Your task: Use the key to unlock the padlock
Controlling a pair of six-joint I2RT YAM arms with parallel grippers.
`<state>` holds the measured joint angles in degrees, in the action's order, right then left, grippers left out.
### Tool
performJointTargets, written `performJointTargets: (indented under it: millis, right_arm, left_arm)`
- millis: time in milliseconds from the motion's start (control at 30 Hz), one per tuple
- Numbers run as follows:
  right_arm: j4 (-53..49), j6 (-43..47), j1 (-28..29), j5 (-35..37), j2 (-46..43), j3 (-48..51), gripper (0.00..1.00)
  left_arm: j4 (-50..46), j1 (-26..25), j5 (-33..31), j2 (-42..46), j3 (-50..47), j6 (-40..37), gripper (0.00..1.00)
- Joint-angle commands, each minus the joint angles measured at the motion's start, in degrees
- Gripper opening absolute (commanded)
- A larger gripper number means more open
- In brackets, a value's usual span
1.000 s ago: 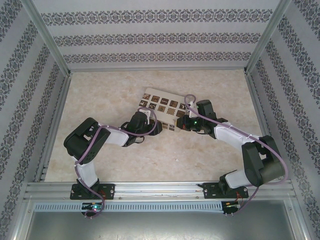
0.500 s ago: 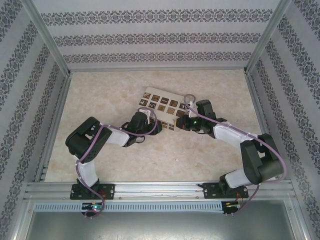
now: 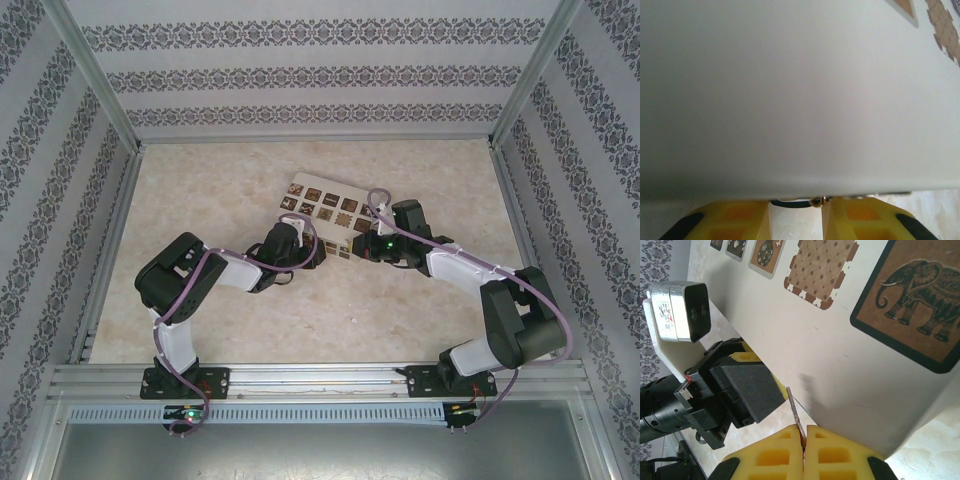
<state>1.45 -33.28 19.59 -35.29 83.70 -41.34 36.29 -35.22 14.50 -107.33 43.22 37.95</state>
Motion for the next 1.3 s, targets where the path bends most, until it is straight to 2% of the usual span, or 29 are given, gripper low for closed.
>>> performJointTargets:
  millis: [0,333,567,767,967,1267]
  right_arm:
    - [-0.5,-1.1,-0.3,0.1,-2.4,-0.4,0.0]
    - [-0.5,3.2,0.2,2.1,-12.4,2.2,0.0]
    - [-1.4,11.5,5.1,7.9,-17.8,7.3,0.0]
    - [0.7,17.6,9.9,11.1,-17.8,11.0,0.0]
    - [6.1,23.2,15.3,18.0,-17.7,14.5,0.0]
    - [14.9,25.1,19.3,28.6,-15.4,18.6,0.0]
  left_arm:
    - [0.3,-0.6,-0.3,-0.1,0.6,-0.6,0.26]
    - [-4.6,-0.6,4.6,4.4,0.7,3.0,0.25]
    - [-10.1,-0.7,8.8,7.2,1.9,6.9,0.25]
    - [-15.4,-0.7,10.4,9.0,4.3,8.3,0.25]
    - [-17.6,-0.6,11.8,10.5,5.7,10.8,0.25]
    - [-20.2,-0.6,13.0,11.2,6.8,12.4,0.25]
